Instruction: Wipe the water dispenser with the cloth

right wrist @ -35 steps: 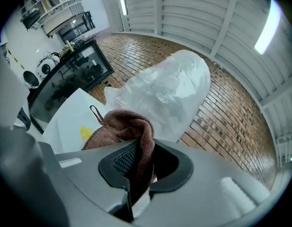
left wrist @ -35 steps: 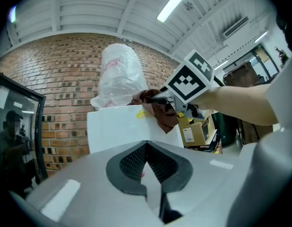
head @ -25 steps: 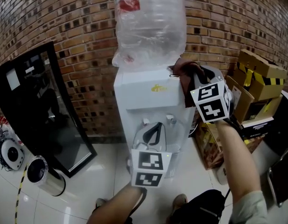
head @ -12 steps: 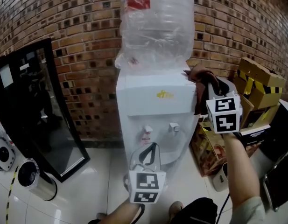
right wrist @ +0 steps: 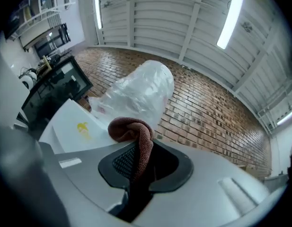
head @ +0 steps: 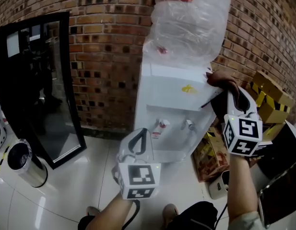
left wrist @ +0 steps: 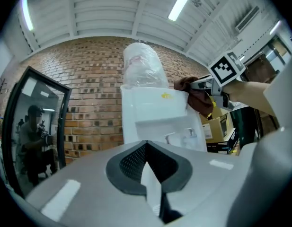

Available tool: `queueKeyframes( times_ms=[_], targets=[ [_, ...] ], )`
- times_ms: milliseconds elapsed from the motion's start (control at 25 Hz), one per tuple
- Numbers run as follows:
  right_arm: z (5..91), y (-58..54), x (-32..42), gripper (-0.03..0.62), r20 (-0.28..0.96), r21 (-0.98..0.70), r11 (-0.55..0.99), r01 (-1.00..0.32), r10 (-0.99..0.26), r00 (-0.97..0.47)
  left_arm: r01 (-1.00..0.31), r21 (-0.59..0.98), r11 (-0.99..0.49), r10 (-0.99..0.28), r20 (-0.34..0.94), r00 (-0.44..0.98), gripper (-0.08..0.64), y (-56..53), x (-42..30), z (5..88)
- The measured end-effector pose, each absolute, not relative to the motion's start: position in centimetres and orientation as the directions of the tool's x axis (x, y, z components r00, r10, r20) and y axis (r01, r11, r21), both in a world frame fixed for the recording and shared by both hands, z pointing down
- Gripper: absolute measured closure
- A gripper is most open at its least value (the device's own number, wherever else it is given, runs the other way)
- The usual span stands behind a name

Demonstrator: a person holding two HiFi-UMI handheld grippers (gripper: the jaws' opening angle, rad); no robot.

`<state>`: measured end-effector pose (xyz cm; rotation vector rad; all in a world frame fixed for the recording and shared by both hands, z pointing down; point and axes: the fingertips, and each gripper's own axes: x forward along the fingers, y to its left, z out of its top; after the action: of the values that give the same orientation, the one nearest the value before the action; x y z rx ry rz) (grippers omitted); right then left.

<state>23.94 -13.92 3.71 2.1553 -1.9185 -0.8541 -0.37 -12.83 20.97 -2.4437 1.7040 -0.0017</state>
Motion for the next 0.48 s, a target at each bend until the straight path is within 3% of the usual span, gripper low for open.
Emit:
queueKeyframes(
  times_ms=[240, 480],
  targets=[
    [2.6, -11.2, 13.5, 0.52, -0.405, 0.545, -0.085, -0.834, -0.898, -0.172, -0.956, -0.144, -0.254, -0.945, -0.175, 0.277, 0.56, -12.6, -3.8, 18.5],
    [4.5, -11.7, 3.3, 0.52, -0.355, 0.683, 0.014, -0.73, -0.867, -0.349, -0.97, -0.124, -0.207, -0.962, -0.154, 0.225, 0.56, -12.6, -7.7, 19.3]
  ],
)
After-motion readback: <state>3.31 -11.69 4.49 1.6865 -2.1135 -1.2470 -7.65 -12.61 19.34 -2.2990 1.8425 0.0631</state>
